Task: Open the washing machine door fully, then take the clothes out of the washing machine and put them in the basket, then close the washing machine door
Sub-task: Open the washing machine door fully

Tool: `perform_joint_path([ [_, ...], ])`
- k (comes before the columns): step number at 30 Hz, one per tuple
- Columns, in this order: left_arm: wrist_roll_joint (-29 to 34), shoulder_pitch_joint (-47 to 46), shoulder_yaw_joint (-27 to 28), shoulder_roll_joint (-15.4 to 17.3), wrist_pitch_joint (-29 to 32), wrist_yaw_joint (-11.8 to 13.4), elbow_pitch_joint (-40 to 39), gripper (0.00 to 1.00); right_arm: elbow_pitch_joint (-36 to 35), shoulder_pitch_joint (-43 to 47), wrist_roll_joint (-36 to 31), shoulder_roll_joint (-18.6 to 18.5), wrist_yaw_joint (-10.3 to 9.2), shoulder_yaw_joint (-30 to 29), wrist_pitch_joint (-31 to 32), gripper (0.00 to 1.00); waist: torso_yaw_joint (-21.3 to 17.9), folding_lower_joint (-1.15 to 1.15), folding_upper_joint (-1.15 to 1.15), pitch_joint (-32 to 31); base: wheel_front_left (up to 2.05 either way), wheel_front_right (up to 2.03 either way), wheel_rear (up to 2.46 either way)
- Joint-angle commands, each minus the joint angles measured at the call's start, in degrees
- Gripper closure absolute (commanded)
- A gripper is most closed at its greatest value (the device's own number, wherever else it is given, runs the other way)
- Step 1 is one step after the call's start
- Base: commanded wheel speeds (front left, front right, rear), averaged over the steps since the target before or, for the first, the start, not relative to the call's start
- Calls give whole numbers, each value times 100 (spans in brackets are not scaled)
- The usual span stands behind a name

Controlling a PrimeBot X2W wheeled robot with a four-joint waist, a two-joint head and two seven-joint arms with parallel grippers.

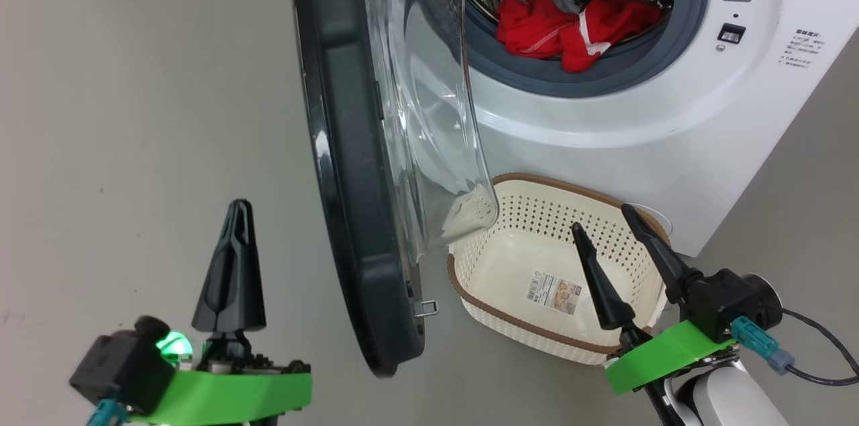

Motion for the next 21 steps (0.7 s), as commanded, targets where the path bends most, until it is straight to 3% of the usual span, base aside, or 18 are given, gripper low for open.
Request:
perform_joint_path([
  [1, 24, -277, 140, 89, -29, 36, -368, 100, -140, -104, -19, 34, 36, 142, -37, 0, -13, 0, 0, 6, 0, 0, 0],
  [10, 171, -491, -135, 89, -29, 65, -1163, 100, -128, -125, 0, 35, 36, 160, -37, 0, -52, 0, 0, 20, 0, 0, 0],
  [21, 419, -563, -1275, 89, 86, -32, -1289, 100, -115, -162, 27, 35, 36, 204, -37, 0, -131, 0, 0, 31, 0, 0, 0],
])
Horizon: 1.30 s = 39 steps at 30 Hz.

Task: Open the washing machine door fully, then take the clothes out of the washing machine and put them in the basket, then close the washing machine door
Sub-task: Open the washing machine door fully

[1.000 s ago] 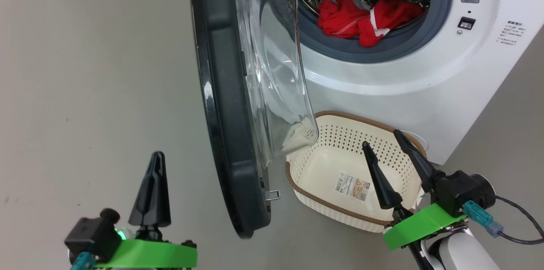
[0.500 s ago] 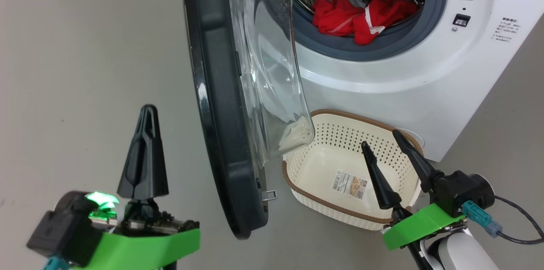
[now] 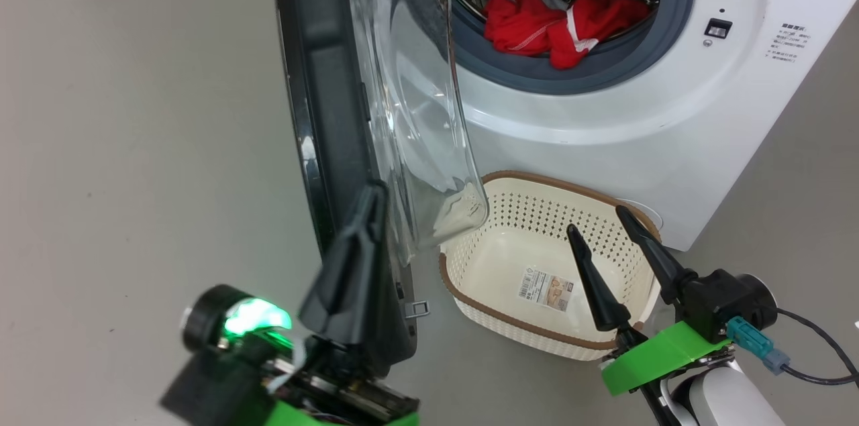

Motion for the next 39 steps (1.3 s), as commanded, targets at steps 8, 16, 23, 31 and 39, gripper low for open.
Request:
perform_joint_path([
  [8, -96, -24, -438, 118, 758, -116, 309, 100, -158, -136, 37, 35, 36, 105, -37, 0, -36, 0, 0, 27, 0, 0, 0],
  [16, 58, 28, -574, 172, 1062, 62, 912, 100, -180, -147, 89, 35, 36, 153, -37, 0, -80, 0, 0, 74, 0, 0, 0],
  [23, 270, 22, -434, 236, 1015, 382, 1197, 100, -150, -91, 81, 35, 36, 132, -37, 0, -49, 0, 0, 61, 0, 0, 0],
  [31, 255, 72, -327, 245, 1051, 574, 1286, 100, -128, -55, 62, 35, 36, 99, -37, 0, 65, 0, 0, 12, 0, 0, 0],
  [39, 155, 220, -176, 298, 1039, 718, 1264, 100, -99, 4, 107, 35, 36, 125, -37, 0, 302, 0, 0, -2, 0, 0, 0],
])
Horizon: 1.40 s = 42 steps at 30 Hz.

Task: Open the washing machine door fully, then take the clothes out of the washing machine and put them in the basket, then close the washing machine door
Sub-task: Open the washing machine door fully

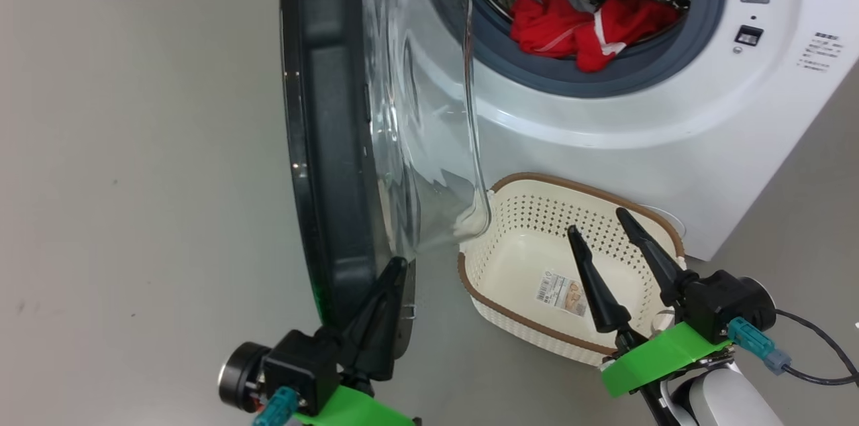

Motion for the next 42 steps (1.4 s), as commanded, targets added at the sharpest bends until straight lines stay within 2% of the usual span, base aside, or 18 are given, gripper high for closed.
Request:
perform_joint_path([
  [1, -41, -20, 312, 116, -13, 130, -113, 100, -127, -10, -19, 35, 36, 133, -37, 0, 74, 0, 0, 1, 0, 0, 0],
  [12, -141, 72, 716, 306, -197, 338, -17, 100, -100, 10, -52, 35, 36, 197, -37, 0, 288, 0, 0, -3, 0, 0, 0],
  [26, -302, 81, 1499, 601, -473, 755, 359, 100, -54, 9, -13, 35, 36, 374, -37, 0, 201, 0, 0, 42, 0, 0, 0],
  [36, -528, -150, 1831, 701, -628, 759, 848, 100, -12, 11, -60, 35, 36, 461, -37, 0, 165, 0, 0, 136, 0, 0, 0],
  [42, -710, -435, 2032, 656, -819, 733, 1367, 100, 62, 3, 9, 35, 36, 571, -37, 0, 194, 0, 0, 206, 0, 0, 0],
])
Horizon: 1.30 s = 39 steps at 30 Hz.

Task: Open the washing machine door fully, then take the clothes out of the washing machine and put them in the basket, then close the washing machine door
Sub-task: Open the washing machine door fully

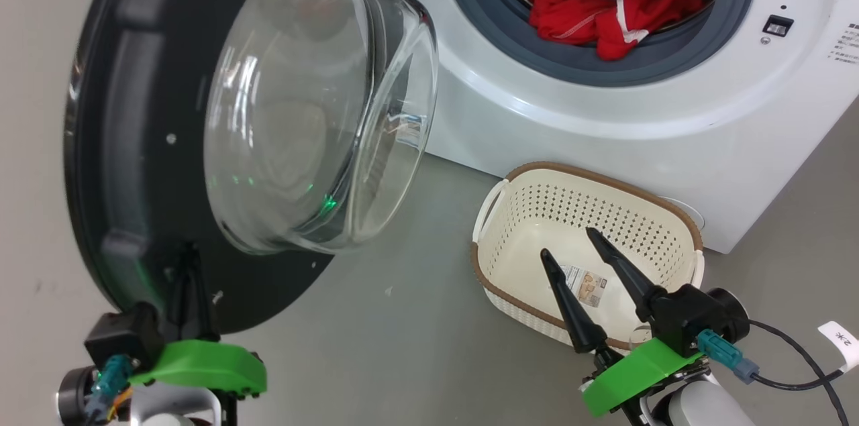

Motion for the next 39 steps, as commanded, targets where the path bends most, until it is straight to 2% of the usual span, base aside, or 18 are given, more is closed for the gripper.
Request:
perform_joint_path([
  [1, -57, -270, 361, 164, -90, 47, 32, 100, -118, -14, 38, 37, 36, 165, -37, 0, 12, 0, 0, 22, 0, 0, 0],
  [14, -224, -1016, 815, 185, -359, -305, 1005, 100, -47, -53, -102, 37, 36, 251, -37, 0, 31, 0, 0, 141, 0, 0, 0],
  [39, 301, -1650, 2080, -20, -369, -789, 1656, 100, -55, -90, -379, 37, 36, 273, 68, 0, -85, 0, 0, 314, 0, 0, 0],
])
